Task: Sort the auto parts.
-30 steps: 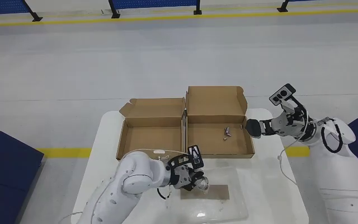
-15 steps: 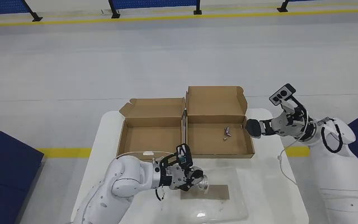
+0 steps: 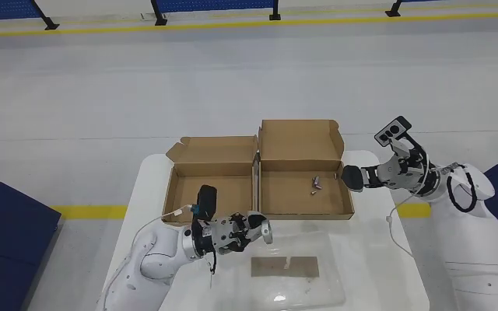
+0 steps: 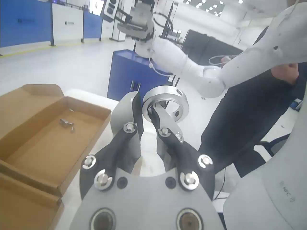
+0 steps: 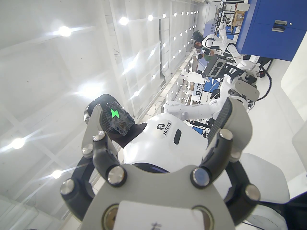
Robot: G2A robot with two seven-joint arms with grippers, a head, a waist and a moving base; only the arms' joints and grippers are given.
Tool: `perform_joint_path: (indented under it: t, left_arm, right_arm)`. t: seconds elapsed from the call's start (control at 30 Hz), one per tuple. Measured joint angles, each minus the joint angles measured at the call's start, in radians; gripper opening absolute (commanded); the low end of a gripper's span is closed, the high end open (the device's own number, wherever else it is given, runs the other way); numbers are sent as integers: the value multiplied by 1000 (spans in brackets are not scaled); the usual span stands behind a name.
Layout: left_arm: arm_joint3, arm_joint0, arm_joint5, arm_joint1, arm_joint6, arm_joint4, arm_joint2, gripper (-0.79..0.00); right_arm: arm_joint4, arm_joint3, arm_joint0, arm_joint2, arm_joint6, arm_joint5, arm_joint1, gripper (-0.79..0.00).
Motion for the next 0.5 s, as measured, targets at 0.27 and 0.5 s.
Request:
perform_joint_path:
  t: [0.27,0.5]
  left_arm:
    - [14,-5,2,-1,93,19,14,-785]
    - [5,8,3,-6,159,-22,11,-785]
  right_arm:
    - [0,0,0,0,0,0,0,0]
    - [0,0,0,0,0,0,0,0]
